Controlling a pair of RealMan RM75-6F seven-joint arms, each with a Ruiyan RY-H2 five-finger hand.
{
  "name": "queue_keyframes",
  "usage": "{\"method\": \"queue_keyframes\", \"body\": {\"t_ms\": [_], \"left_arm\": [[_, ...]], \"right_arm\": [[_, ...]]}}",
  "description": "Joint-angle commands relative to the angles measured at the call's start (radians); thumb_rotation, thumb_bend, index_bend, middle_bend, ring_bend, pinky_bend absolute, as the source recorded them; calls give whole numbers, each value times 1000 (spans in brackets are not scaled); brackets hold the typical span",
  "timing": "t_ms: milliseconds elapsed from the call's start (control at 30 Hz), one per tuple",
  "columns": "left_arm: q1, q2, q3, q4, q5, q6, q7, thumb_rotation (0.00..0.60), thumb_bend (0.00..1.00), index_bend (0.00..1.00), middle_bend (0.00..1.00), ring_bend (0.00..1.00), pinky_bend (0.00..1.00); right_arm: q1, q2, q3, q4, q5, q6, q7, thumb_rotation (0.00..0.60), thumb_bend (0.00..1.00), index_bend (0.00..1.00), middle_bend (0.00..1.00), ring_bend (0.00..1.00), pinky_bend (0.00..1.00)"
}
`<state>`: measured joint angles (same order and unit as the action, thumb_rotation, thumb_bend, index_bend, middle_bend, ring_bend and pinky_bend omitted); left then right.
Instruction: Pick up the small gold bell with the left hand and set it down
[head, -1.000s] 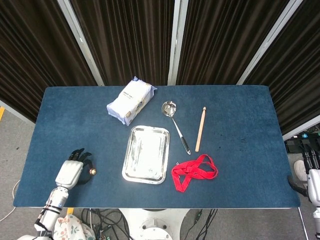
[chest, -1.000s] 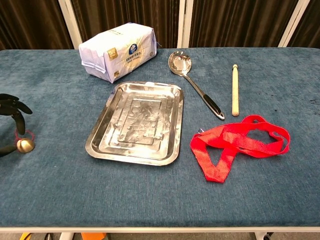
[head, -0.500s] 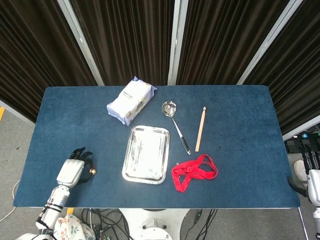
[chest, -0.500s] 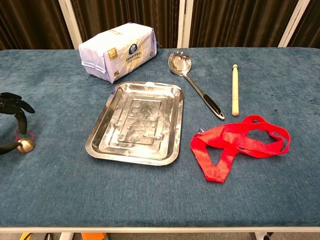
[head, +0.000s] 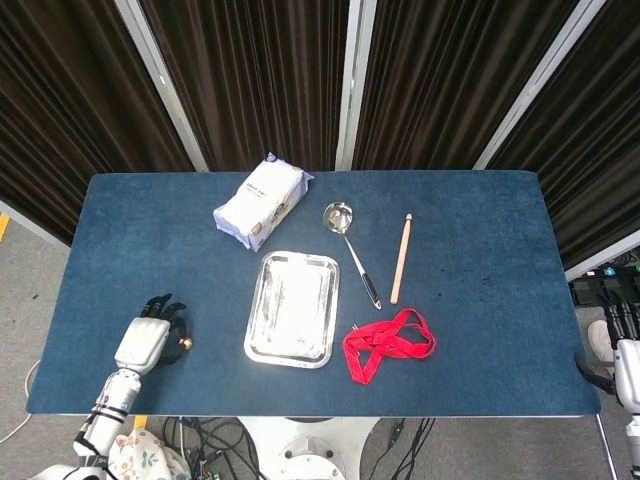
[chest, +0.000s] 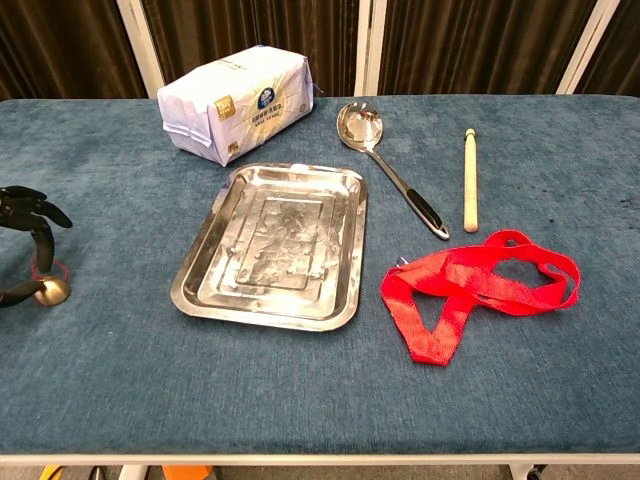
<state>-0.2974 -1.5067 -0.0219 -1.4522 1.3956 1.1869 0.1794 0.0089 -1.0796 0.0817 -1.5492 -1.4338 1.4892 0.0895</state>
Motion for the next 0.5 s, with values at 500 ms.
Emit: {"method": "queue_keyframes", "body": {"t_ms": [500], "left_arm": [[-3,-2,3,-1,-11,0,6,600,375,564,213,44,84]], "right_arm": [[1,-4,-1,7,1,-5,3,600,218,0,0,0,0]]}}
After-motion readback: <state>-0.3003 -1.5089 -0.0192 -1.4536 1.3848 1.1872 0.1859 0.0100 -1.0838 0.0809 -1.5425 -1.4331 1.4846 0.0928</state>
